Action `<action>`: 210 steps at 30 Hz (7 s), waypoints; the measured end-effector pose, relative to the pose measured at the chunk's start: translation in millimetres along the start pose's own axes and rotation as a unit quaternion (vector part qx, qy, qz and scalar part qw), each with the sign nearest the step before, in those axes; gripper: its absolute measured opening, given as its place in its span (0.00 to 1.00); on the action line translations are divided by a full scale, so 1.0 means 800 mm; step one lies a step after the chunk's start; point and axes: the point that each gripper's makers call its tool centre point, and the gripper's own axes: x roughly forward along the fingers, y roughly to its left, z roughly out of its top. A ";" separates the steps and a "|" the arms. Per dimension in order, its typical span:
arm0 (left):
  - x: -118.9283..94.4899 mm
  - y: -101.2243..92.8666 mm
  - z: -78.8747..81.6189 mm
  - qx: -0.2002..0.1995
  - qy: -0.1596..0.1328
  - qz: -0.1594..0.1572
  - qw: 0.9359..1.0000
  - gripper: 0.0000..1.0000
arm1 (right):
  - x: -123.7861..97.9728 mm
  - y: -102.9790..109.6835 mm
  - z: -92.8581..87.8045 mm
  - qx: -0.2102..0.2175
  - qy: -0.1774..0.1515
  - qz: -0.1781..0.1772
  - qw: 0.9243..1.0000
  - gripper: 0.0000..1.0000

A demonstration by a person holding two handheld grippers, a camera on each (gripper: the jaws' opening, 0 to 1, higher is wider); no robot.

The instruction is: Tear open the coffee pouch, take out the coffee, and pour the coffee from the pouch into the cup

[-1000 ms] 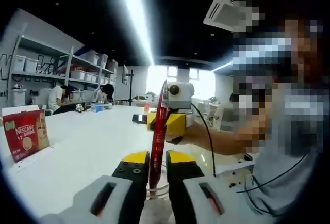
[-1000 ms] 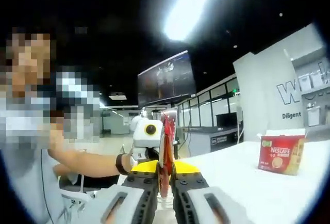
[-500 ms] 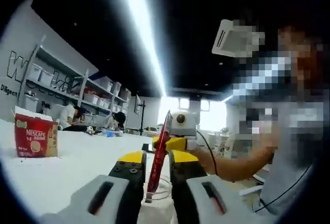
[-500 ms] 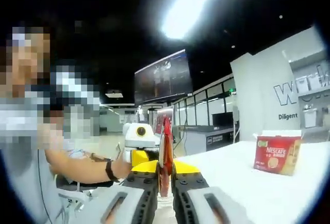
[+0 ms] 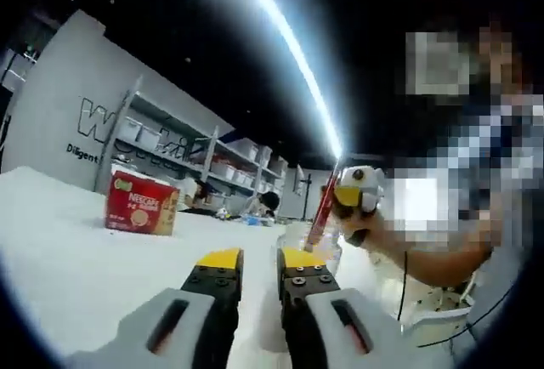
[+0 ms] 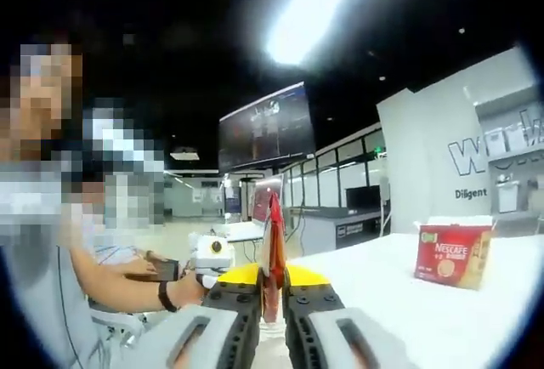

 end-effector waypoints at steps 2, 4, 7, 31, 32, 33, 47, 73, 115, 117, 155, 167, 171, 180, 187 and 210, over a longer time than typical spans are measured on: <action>-0.007 0.004 -0.014 0.010 0.014 0.020 1.000 0.21 | -0.001 -0.001 -0.002 -0.002 -0.003 -0.003 1.000 0.10; -0.009 0.007 -0.030 0.020 0.036 0.032 0.999 0.22 | -0.001 -0.004 -0.002 0.000 -0.007 -0.005 1.000 0.10; -0.007 0.014 -0.050 0.032 0.053 0.033 0.998 0.21 | -0.001 -0.006 -0.002 0.007 -0.015 -0.007 1.000 0.10; -0.022 0.029 -0.039 0.009 0.012 0.046 0.999 0.20 | -0.015 -0.016 -0.013 0.024 -0.073 -0.019 0.997 0.10; -0.022 0.029 -0.040 0.011 0.013 0.046 0.999 0.20 | -0.017 -0.017 -0.011 0.026 -0.077 -0.019 0.996 0.10; -0.021 0.028 -0.041 0.014 0.016 0.045 0.999 0.20 | -0.017 -0.017 -0.009 0.028 -0.081 -0.020 0.996 0.10; -0.023 0.022 -0.042 0.022 0.021 0.046 0.999 0.19 | -0.014 -0.013 -0.006 0.033 -0.081 -0.015 0.996 0.10; -0.024 0.013 -0.043 0.023 0.025 0.048 0.998 0.19 | 0.020 -0.012 0.005 0.036 -0.095 -0.006 0.995 0.10; -0.022 0.021 -0.045 0.025 0.024 0.058 0.998 0.19 | 0.007 -0.009 0.003 0.018 -0.063 -0.016 0.998 0.09; -0.021 0.021 -0.045 0.026 0.025 0.057 0.998 0.19 | 0.007 -0.010 0.003 0.017 -0.060 -0.020 0.998 0.09; 0.106 -0.116 0.031 0.102 0.138 -0.257 0.951 0.19 | 0.011 -0.002 0.003 0.018 -0.031 -0.012 0.999 0.09; 0.117 -0.126 0.034 0.092 0.134 -0.297 0.941 0.11 | 0.011 -0.004 0.012 0.024 -0.043 -0.008 0.999 0.09; 0.116 -0.128 0.033 0.107 0.120 -0.290 0.943 0.05 | 0.012 -0.004 0.011 0.033 -0.056 -0.012 0.998 0.09; 0.114 -0.119 0.033 0.107 0.116 -0.284 0.946 0.03 | 0.020 -0.002 0.009 0.031 -0.060 -0.008 0.998 0.10; 0.112 -0.122 0.032 0.113 0.107 -0.281 0.947 0.03 | 0.016 -0.005 0.014 0.032 -0.085 -0.010 0.996 0.17; 0.126 -0.125 0.045 0.030 0.109 -0.300 0.947 0.13 | 0.013 -0.004 0.027 0.036 -0.074 0.001 0.997 0.09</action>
